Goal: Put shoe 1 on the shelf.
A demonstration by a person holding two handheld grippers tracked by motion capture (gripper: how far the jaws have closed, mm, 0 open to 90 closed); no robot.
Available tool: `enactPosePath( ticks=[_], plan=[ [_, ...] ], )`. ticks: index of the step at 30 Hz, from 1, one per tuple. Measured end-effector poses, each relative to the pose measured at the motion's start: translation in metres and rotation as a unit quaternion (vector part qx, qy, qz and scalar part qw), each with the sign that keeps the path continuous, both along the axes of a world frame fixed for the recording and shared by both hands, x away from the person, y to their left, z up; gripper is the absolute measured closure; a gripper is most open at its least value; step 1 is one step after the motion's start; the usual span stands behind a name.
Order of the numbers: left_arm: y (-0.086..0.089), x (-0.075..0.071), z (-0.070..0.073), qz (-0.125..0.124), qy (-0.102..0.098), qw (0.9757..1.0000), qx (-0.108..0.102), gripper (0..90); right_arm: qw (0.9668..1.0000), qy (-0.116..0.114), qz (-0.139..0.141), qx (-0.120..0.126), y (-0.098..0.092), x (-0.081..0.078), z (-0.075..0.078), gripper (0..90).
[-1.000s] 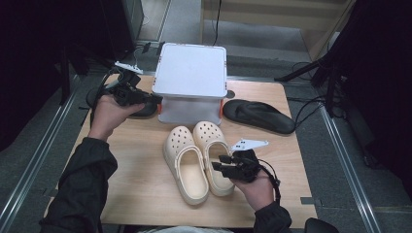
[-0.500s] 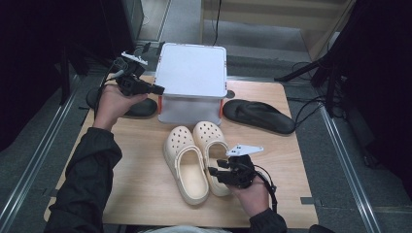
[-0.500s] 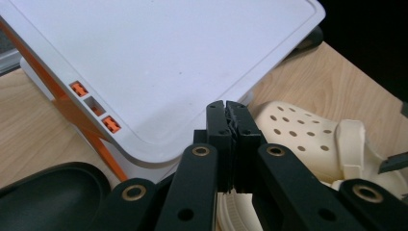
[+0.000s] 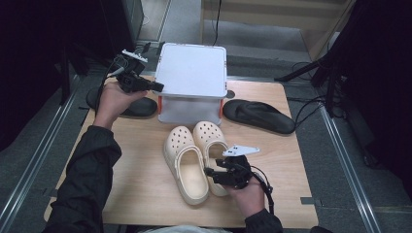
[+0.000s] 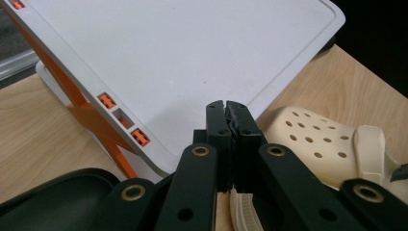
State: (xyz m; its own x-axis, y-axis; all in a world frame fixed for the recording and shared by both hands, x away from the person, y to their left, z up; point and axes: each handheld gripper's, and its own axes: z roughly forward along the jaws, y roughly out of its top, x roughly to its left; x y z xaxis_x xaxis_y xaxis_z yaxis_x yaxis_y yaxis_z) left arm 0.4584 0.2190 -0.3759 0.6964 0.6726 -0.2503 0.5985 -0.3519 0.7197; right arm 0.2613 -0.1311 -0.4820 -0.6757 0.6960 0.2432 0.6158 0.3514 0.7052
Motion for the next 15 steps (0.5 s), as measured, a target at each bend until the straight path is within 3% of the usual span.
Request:
enactPosePath(
  ticks=[15],
  plan=[
    [0.000,0.006,-0.006,-0.004,-0.003,0.9999,-0.010,90.0,0.9999,-0.006,-0.016,0.003,0.017,0.007,-0.005,47.3]
  ],
)
